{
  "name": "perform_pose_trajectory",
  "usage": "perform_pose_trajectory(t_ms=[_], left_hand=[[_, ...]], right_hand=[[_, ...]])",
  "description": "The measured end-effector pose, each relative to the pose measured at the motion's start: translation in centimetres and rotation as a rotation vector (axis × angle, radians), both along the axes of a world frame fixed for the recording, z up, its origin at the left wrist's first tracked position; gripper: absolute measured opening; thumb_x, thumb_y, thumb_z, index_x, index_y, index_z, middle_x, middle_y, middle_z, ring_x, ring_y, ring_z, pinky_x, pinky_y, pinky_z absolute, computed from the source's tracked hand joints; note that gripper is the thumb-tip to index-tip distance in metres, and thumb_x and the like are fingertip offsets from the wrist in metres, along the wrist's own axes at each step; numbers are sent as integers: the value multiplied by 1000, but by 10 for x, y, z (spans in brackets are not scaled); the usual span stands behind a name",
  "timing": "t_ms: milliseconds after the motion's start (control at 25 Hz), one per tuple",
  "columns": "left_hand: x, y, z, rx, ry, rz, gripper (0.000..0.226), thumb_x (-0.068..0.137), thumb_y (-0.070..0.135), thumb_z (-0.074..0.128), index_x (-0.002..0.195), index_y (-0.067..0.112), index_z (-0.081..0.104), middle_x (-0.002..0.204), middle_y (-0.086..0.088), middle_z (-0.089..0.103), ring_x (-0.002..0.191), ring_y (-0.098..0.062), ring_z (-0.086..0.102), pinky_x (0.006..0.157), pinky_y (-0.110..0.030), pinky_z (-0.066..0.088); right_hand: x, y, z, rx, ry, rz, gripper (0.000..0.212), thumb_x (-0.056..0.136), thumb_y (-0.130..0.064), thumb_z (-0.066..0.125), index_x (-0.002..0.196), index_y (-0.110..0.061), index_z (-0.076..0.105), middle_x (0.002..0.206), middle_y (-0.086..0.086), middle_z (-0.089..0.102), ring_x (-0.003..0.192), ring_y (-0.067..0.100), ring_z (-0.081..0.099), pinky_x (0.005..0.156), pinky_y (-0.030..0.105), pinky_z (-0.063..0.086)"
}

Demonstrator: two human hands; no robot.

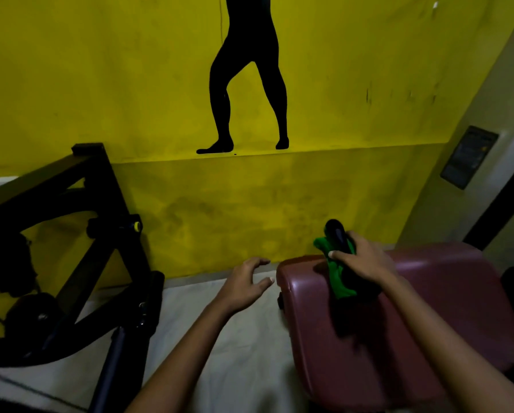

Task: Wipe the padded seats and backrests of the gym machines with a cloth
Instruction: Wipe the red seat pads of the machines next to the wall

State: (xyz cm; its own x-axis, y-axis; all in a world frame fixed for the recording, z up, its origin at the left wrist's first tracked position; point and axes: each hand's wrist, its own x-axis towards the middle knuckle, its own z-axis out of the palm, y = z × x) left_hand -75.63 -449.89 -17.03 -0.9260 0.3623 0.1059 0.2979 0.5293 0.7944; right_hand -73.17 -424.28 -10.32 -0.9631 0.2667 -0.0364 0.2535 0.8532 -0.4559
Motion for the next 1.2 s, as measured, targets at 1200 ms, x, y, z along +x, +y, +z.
perform_pose_trajectory(t_ms=[1200], left_hand=[[-468, 244, -51, -78, -86, -808, 45, 89, 18, 65, 130, 7, 53, 135, -8, 54, 126, -20, 48, 95, -22, 37]], right_hand=[[-316, 142, -26, -4, -246, -724, 60, 86, -46, 61, 136, -20, 41, 124, 17, 56, 108, 33, 57, 91, 42, 50]])
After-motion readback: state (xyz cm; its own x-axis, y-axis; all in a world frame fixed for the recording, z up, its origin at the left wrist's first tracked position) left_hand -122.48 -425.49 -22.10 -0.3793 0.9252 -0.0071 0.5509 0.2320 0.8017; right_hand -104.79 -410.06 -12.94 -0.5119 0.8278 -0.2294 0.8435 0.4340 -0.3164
